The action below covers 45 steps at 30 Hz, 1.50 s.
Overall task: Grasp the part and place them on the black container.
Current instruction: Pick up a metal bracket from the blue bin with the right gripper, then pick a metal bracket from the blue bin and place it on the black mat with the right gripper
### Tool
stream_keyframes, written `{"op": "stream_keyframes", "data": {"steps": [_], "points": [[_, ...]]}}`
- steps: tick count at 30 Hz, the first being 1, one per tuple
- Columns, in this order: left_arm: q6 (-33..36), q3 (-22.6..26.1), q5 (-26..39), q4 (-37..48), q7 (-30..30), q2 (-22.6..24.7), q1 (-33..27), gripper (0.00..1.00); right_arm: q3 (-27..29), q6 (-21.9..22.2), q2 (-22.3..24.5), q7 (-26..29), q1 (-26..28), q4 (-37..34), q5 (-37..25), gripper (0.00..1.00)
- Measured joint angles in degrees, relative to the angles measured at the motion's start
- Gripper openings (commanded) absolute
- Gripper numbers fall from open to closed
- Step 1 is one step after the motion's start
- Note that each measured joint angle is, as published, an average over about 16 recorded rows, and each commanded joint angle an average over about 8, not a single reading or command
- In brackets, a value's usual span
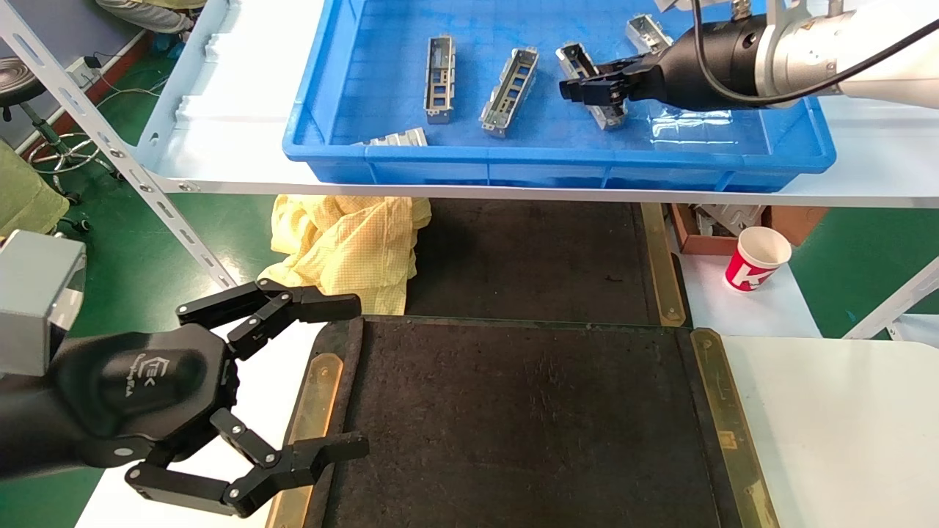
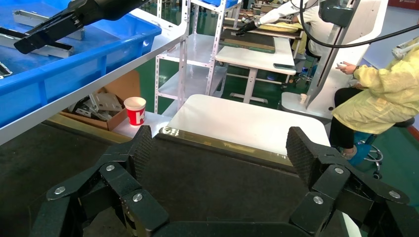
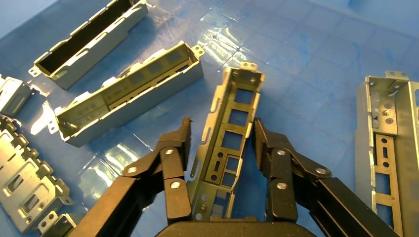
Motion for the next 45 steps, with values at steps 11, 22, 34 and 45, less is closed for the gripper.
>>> {"op": "stream_keyframes", "data": {"steps": [11,22,34,45], "points": [[0.00,0.00,0.00,0.00,0.00,0.00,0.00,1.00,1.15,-1.15,1.17,-1.32,-0.06,0.65,1.65,0.00],[0.00,0.00,0.00,0.00,0.00,0.00,0.00,1.00,3.04,-6.87,4.46,-6.32,1.24,2.66,4.41,0.00],[0.00,0.00,0.00,0.00,0.00,0.00,0.00,1.00,3.84,-22.49,9.79,-13.94,3.70,4.70,5.99,0.00],[0.00,0.00,0.00,0.00,0.00,0.00,0.00,1.00,1.75,-34.03,14.32,-19.18,1.79,11.48,8.35,0.00]]}}
